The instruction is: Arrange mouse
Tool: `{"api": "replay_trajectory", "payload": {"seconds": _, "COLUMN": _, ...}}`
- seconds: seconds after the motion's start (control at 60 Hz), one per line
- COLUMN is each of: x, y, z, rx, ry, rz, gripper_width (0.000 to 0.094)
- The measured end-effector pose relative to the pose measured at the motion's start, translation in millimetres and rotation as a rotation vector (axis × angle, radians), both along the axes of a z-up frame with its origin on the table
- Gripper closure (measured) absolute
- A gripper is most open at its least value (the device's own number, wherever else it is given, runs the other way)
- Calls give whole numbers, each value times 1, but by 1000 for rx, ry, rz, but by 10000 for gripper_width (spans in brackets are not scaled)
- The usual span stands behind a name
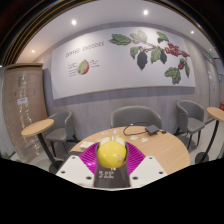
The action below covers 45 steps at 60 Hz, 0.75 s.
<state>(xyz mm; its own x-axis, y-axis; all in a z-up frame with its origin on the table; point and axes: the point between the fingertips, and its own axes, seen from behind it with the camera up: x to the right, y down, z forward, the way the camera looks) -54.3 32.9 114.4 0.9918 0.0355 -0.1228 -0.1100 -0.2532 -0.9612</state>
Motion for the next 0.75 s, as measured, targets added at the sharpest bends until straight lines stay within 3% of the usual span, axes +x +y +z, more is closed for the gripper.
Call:
{"api": "replay_trajectory", "payload": {"seconds": 0.2, "x": -70, "y": 7, "z": -101, "rx": -182, "ry": -78, "rz": 55, "gripper_width": 576}}
{"api": "replay_trajectory", "payload": {"seconds": 0.283, "x": -69, "y": 5, "z": -120, "rx": -239, "ry": -94, "rz": 22, "gripper_width": 565}}
{"api": "replay_trajectory", "payload": {"seconds": 0.367, "x": -69, "y": 6, "z": -121, "rx": -232, "ry": -117, "rz": 25, "gripper_width": 529}}
{"api": "replay_trajectory", "payload": {"seconds": 0.483, "x": -73, "y": -1, "z": -125, "rx": -290, "ry": -177, "rz": 114, "gripper_width": 402}}
{"api": "replay_trajectory", "payload": {"seconds": 0.6, "x": -79, "y": -22, "z": -116, "rx": -318, "ry": -183, "rz": 266, "gripper_width": 73}}
{"api": "replay_trajectory", "payload": {"seconds": 0.75, "x": -54, "y": -55, "z": -91, "rx": -287, "ry": -137, "rz": 320, "gripper_width": 73}}
